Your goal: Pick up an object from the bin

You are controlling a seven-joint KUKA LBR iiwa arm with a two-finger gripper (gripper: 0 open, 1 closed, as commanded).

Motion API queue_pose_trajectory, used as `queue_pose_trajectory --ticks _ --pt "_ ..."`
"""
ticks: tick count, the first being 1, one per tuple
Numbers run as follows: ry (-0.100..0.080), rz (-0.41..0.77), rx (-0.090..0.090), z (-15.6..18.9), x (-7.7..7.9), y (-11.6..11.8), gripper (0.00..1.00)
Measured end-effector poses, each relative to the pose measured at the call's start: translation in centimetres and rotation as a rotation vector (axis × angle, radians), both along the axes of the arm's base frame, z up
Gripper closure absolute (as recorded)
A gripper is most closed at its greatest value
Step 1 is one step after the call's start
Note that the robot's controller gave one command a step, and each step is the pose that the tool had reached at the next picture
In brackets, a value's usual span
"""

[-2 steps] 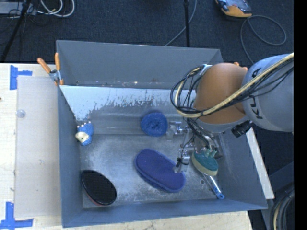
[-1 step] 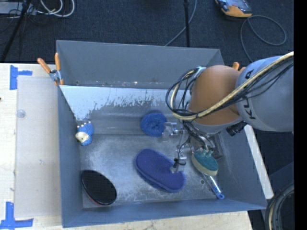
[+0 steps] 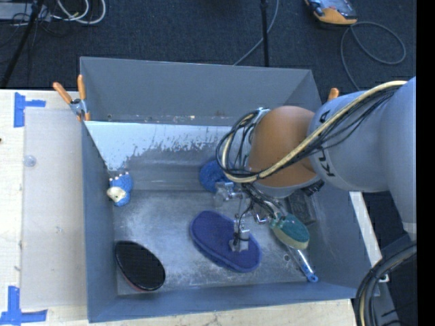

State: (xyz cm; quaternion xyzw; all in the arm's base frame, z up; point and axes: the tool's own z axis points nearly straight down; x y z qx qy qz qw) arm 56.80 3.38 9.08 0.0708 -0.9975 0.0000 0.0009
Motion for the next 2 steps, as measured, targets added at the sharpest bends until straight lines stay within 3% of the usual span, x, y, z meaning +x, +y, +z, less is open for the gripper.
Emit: queue_pose_trajectory --ticks 1,2 --pt "0.012 -0.11 -0.003 -1.9 0.19 -0.04 0.0" --pt "0.005 -0.348 -0.001 -1.84 -0.35 -0.85 0.0"
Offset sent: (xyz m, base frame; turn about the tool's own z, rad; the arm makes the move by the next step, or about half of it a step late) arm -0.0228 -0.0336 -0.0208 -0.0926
